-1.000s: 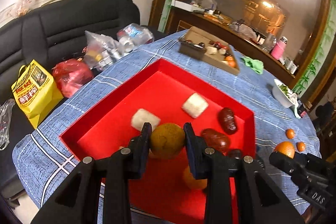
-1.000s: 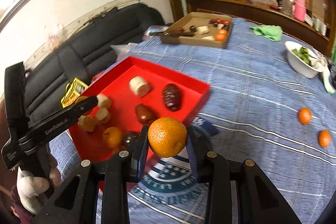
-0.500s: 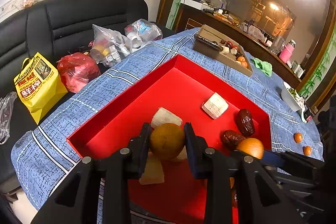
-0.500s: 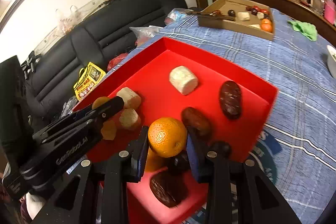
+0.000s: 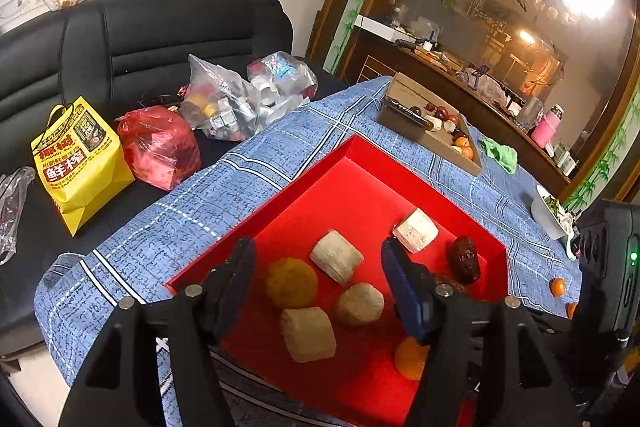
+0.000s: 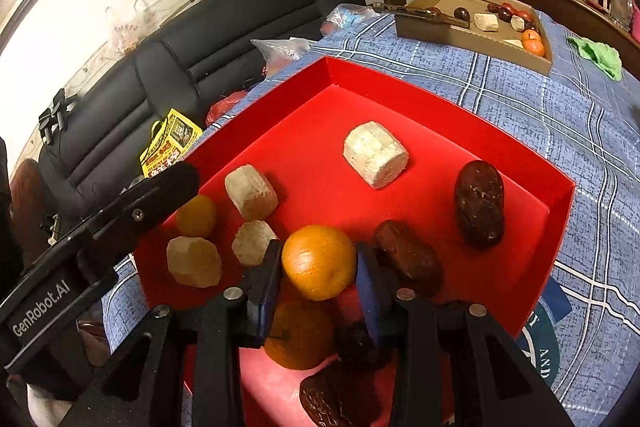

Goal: Organize fruits
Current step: 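Lower both mandarins into the red tray and open both tools, then move both open tools away from the tray toward the two loose mandarins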

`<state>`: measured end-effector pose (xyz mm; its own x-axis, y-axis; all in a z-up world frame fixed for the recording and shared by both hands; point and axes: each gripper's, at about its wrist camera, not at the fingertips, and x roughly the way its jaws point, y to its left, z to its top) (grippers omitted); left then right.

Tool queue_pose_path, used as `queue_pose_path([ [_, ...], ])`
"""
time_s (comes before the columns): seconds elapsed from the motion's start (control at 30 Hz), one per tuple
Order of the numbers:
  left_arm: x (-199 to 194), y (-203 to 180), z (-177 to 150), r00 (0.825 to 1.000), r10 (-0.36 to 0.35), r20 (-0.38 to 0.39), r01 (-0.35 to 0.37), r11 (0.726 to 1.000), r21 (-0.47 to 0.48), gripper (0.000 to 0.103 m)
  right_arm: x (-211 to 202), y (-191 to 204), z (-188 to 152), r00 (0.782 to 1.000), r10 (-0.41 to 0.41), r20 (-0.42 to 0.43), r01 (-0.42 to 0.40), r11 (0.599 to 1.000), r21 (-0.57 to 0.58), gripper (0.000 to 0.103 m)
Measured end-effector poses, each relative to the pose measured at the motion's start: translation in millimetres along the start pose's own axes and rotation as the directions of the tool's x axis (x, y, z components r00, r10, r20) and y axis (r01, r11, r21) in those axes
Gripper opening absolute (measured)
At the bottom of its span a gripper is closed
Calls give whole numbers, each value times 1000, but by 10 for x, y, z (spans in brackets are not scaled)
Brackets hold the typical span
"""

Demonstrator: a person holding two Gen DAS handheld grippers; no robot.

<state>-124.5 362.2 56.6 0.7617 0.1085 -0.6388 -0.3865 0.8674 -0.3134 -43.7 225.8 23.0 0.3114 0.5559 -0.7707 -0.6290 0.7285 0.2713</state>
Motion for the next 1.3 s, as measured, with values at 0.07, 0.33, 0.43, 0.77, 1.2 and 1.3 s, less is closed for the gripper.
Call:
queue_pose_path([
  [0.07,-8,0,5,1000,4,-3,-4,1000,-3,65,-28,11,1,1000,1,11,-1,1000,-3,58],
  [0.33,-70,-77,15,999,42,8,-42,999,15,74,-243,-8,0,998,-3,56,3,1000,1,59],
  [0.43,-114,-179,10,997,74,15,-75,996,41,83,-347,-33,-23,997,-13,75,13,1000,6,60],
  [0.77,-308,-679,-102,997,73,36,-77,984,158,85,-720,-360,-272,991,-53,124,40,994,101,63],
  [1.2,-449,-1445,-423,999,38,14,-41,939,341,85,-1240,-913,-759,975,-129,180,80,963,258,67],
  [1.3,-490,-1587,-490,1000,29,11,-31,929,369,85,-1355,-1019,-865,969,-151,193,92,955,283,67],
])
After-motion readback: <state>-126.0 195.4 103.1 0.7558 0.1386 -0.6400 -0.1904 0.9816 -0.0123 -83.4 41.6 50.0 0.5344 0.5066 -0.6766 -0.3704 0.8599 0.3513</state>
